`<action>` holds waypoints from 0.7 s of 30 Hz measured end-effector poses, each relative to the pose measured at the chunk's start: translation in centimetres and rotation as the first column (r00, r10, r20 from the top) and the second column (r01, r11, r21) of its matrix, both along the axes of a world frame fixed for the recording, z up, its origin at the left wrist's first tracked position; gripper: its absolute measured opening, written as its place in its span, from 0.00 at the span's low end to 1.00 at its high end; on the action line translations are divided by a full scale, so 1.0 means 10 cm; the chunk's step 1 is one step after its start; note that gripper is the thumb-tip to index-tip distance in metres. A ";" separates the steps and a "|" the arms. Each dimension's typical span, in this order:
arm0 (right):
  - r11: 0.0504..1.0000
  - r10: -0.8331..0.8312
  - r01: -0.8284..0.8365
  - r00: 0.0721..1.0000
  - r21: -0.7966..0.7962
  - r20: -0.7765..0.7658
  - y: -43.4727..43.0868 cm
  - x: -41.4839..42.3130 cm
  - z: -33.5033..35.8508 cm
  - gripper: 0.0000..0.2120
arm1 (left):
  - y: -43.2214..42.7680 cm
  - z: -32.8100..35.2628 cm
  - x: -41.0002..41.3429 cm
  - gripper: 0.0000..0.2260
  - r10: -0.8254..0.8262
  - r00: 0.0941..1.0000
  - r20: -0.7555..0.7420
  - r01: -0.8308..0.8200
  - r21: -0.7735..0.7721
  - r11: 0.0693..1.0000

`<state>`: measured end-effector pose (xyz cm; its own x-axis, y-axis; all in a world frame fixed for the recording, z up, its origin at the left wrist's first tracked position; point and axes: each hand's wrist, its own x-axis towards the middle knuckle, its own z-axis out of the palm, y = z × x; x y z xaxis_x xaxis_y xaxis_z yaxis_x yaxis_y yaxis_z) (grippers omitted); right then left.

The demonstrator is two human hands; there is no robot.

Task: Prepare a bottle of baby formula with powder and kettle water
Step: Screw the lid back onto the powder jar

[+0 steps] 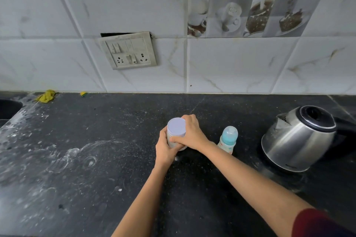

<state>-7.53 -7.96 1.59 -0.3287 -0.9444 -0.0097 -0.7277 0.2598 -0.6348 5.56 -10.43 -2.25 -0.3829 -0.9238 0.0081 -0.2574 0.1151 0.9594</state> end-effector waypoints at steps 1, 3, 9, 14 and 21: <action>1.000 -0.025 0.026 0.998 0.011 -0.058 -0.01 0.03 -0.01 0.42 | 0.01 0.01 0.00 0.35 -0.004 1.000 -0.003 0.004 -0.004 1.000; 0.999 -0.017 0.027 0.975 0.045 -0.222 -0.03 0.03 0.01 0.43 | 0.00 0.02 0.01 0.35 -0.010 1.000 -0.001 0.010 -0.006 1.000; 0.880 0.450 -0.395 0.871 0.264 -0.195 -0.08 -0.25 0.30 0.41 | -0.05 -0.01 0.03 0.35 -0.019 1.000 0.023 0.020 -0.004 1.000; 0.861 0.456 -0.372 0.866 0.346 -0.204 -0.18 -0.26 0.51 0.37 | -0.05 0.00 0.03 0.33 -0.020 0.999 0.025 0.020 -0.003 1.000; 0.873 0.356 -0.064 0.760 0.483 -0.543 -0.26 -0.02 0.62 0.45 | -0.04 -0.02 0.02 0.32 0.001 1.000 0.025 -0.001 -0.002 1.000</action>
<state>-7.77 -10.57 7.81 -0.1961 -0.9385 -0.2843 -0.9802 0.1791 0.0849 5.81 -10.81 -2.48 -0.3820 -0.9242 0.0004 -0.2816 0.1168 0.9524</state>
